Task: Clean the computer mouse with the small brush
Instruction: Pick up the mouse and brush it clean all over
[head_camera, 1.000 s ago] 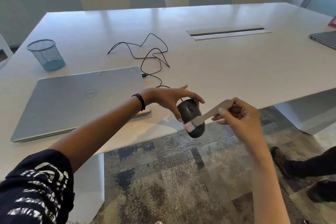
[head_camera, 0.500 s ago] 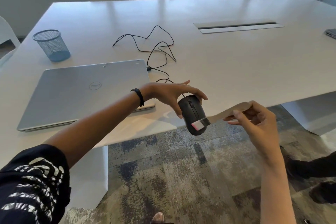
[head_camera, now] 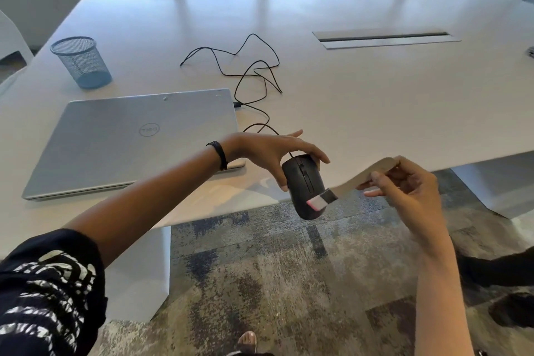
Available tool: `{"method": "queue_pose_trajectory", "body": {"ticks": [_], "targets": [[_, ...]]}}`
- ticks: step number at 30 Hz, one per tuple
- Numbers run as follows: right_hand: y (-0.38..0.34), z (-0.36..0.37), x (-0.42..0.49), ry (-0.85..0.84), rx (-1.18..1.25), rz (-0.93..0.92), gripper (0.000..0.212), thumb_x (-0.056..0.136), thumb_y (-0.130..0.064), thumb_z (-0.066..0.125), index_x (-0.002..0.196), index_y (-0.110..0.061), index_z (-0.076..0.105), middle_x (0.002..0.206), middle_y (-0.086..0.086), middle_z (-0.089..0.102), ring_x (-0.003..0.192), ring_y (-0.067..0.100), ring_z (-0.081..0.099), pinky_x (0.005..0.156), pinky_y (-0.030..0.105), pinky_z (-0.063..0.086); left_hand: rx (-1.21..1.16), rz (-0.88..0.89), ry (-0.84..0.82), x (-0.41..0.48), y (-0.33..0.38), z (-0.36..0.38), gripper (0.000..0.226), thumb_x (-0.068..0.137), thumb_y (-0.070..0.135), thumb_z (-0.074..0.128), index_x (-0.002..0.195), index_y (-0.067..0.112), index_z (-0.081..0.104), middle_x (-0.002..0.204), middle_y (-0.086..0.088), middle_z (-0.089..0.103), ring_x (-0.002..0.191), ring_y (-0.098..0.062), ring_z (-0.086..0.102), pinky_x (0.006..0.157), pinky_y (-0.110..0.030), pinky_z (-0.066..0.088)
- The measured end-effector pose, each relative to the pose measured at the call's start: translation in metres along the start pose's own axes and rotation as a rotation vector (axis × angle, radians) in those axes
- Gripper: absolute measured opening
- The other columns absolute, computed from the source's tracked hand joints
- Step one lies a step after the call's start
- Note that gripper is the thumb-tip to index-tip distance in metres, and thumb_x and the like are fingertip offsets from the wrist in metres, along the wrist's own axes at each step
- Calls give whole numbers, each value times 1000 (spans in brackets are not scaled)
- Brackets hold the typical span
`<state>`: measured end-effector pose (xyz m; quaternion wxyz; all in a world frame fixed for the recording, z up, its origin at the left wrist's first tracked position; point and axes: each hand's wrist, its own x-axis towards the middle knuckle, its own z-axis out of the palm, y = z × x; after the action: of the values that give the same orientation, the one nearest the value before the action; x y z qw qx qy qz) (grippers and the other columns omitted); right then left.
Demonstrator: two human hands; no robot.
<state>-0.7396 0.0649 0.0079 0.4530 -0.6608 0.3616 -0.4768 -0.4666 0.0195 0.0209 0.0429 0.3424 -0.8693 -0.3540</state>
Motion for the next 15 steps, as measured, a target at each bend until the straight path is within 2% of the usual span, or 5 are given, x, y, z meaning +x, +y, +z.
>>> {"method": "queue_pose_trajectory", "body": {"ticks": [5, 8, 11, 15], "targets": [[1, 1, 6, 77, 29, -52, 11, 85, -25, 65, 89, -14, 65, 81, -4, 75, 73, 18, 74, 62, 25, 59, -7, -8, 4, 0, -2, -1, 79, 72, 13, 80, 139, 18, 38, 132, 2, 52, 132, -7, 38, 114, -36, -13], [3, 1, 6, -5, 21, -33, 6, 85, -23, 66, 89, -18, 67, 81, 0, 76, 72, 21, 74, 63, 24, 59, -12, -13, -11, 1, -3, -2, 79, 72, 13, 80, 139, 20, 38, 132, 2, 52, 132, -7, 38, 114, -36, -13], [3, 0, 7, 38, 46, -56, 4, 86, -21, 64, 88, -20, 67, 82, -2, 76, 71, 19, 74, 61, 25, 59, -24, -11, -8, 2, -4, -3, 79, 72, 15, 80, 138, 22, 38, 133, 3, 52, 131, -6, 38, 114, -31, -13], [4, 2, 7, -17, 79, -25, 7, 84, -17, 64, 88, -20, 68, 77, -2, 76, 69, 19, 74, 60, 26, 59, -33, -6, -21, 5, -6, -4, 78, 73, 14, 79, 139, 22, 38, 134, 1, 51, 133, -8, 37, 112, -29, -14]]}}
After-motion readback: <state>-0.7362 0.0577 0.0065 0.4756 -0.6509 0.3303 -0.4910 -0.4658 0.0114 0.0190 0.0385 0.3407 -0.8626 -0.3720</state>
